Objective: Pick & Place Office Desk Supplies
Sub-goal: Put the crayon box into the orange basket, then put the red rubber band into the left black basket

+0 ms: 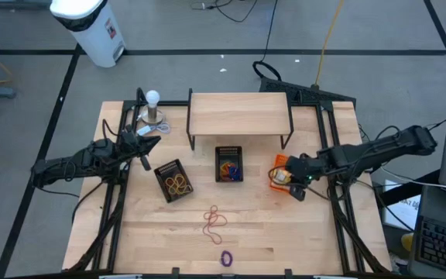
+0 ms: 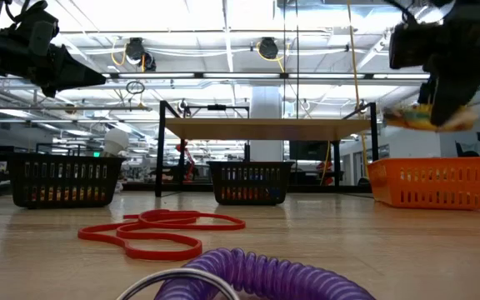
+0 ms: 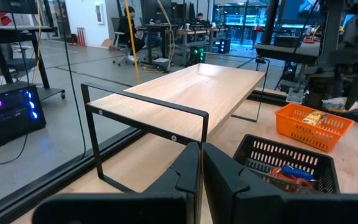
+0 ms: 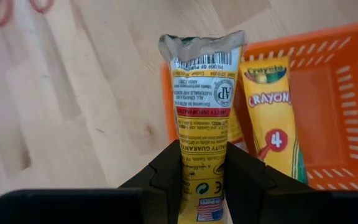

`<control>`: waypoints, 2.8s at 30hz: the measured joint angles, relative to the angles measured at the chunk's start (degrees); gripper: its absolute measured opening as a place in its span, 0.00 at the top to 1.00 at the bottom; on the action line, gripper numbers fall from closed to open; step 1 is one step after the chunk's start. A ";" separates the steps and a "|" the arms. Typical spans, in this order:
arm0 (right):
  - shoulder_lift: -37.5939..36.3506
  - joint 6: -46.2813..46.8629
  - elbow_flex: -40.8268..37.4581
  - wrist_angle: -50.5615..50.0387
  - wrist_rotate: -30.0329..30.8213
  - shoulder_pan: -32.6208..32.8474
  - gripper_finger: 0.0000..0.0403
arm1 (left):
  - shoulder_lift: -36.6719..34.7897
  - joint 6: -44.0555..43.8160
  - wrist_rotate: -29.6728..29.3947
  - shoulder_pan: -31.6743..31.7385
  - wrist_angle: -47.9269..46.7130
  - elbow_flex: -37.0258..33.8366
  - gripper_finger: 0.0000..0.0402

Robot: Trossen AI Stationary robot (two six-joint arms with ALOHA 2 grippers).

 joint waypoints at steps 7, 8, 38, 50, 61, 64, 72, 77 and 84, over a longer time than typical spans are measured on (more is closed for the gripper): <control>2.74 1.40 -2.17 2.66 -0.24 0.07 0.79 | 0.00 0.04 0.00 0.02 -0.10 0.00 0.95; 2.90 1.59 -2.40 2.73 -0.24 0.07 0.79 | 0.00 0.04 0.00 0.02 -0.12 0.00 0.95; 3.65 -7.67 0.80 4.38 -4.78 0.01 0.79 | -0.01 0.08 -1.34 0.02 -0.12 0.00 0.95; 3.65 -20.54 8.68 -11.04 7.58 -7.20 0.79 | -0.02 0.07 -1.53 -0.01 -0.14 0.00 0.95; 5.99 -24.05 0.88 -6.97 6.46 -11.67 0.79 | 0.00 0.20 -1.55 0.02 -0.14 0.00 0.95; 6.95 -24.88 -0.60 -4.38 5.63 -11.67 0.79 | -0.01 0.20 -1.55 0.02 -0.19 0.00 0.95; 7.44 -24.88 -0.68 -3.81 5.65 -11.65 0.73 | 0.00 0.20 -1.55 0.01 -0.19 0.00 0.95; 7.41 -24.33 -0.70 -3.81 5.66 -11.65 0.60 | -0.02 0.15 -1.51 0.02 -0.21 0.00 0.95; 6.44 -22.92 -0.70 -3.78 5.68 -11.65 0.49 | -0.02 0.13 -1.49 0.00 -0.45 0.00 0.95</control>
